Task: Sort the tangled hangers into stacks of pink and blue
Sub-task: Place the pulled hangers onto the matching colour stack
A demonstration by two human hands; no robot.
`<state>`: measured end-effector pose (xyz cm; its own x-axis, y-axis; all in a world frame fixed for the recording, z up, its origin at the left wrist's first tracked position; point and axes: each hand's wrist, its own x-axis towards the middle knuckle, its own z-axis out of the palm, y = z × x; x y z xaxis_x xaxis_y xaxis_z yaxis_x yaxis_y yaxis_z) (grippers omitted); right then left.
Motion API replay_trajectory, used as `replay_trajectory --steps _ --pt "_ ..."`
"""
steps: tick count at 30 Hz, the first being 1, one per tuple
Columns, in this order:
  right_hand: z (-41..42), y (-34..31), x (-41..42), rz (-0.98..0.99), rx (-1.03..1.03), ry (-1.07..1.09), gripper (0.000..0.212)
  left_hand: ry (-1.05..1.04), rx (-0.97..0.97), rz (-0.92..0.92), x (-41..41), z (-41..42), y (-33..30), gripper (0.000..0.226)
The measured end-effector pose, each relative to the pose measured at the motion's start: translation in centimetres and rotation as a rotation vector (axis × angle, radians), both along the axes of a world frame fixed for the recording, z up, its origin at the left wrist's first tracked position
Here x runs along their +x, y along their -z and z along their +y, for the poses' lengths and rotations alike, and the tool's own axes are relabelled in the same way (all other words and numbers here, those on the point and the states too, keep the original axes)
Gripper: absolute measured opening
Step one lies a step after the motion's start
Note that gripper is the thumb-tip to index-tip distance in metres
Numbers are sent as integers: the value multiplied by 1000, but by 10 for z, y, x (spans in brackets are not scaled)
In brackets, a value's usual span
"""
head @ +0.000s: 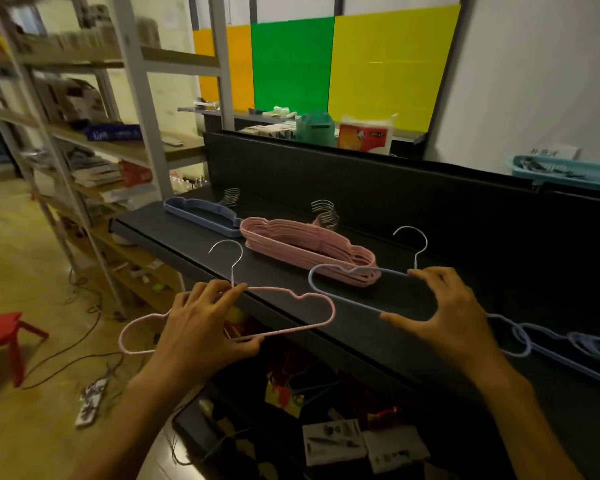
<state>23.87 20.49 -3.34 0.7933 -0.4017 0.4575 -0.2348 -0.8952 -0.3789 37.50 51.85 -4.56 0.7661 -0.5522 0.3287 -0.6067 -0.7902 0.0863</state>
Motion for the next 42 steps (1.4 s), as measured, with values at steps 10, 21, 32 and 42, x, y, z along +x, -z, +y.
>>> replay_trajectory --steps 10,21,32,42 --pt "-20 -15 56 -57 17 181 84 260 -1 40 121 -64 -26 97" --pt "-40 -15 51 -91 145 393 87 562 -22 108 186 -130 -37 96" --pt "-17 -11 53 -114 145 524 88 754 19 184 198 -146 -41 89" --pt "-5 -6 49 -94 136 558 84 740 52 185 198 -145 -38 89"
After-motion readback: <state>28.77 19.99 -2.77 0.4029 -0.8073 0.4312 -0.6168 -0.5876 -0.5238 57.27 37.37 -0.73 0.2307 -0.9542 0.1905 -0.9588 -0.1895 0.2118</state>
